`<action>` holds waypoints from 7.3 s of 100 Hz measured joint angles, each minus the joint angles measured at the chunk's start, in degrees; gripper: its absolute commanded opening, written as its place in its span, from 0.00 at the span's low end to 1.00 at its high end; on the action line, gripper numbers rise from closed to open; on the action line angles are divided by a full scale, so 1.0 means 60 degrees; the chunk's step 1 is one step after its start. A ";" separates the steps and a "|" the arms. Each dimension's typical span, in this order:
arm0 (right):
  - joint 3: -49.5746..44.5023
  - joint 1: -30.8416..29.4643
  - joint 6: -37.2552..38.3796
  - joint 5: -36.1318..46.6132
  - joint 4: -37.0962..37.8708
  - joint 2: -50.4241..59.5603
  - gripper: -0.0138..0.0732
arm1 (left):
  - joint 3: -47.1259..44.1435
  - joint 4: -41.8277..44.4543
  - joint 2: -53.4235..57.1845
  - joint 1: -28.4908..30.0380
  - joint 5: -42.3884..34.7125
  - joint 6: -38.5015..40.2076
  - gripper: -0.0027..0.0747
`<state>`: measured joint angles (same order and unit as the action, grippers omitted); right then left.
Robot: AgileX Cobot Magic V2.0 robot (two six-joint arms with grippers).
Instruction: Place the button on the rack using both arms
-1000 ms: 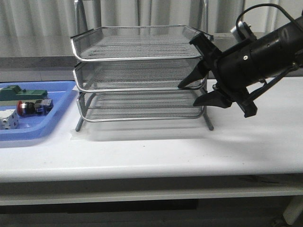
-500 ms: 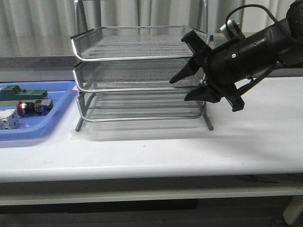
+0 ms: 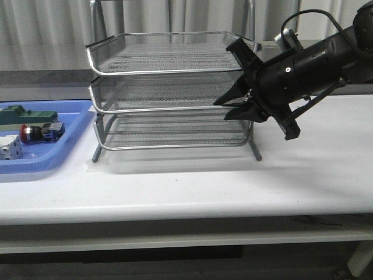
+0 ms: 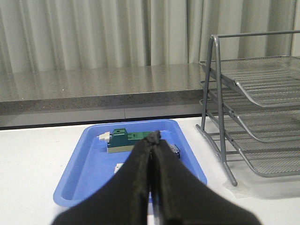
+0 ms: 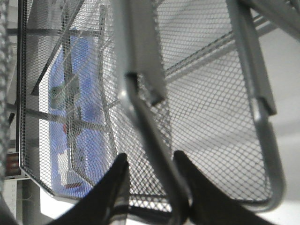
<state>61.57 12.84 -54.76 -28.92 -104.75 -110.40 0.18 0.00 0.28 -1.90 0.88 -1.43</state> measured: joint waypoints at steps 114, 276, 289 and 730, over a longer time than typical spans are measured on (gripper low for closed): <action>-0.3236 -0.0094 -0.0673 -0.1447 -0.0142 0.1599 0.29 | 0.0000 0.0000 0.0000 0.0000 0.0000 0.0000 0.01; -0.4548 -0.0039 -0.0973 -0.0491 0.1909 0.4320 0.66 | 0.0000 0.0000 0.0000 0.0000 0.0000 0.0000 0.01; -0.4548 -0.0039 -0.0152 -0.0293 0.3287 0.4713 0.66 | 0.0000 0.0000 0.0000 0.0000 0.0000 0.0000 0.01; -0.2897 -0.0039 1.0977 -0.5011 1.8378 1.4120 0.08 | 1.4794 -0.0124 -1.5820 0.0000 0.9050 -0.2315 0.01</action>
<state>44.18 12.61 11.10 -58.99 5.51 -25.68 88.95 -0.74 -94.64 -1.90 55.18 -15.32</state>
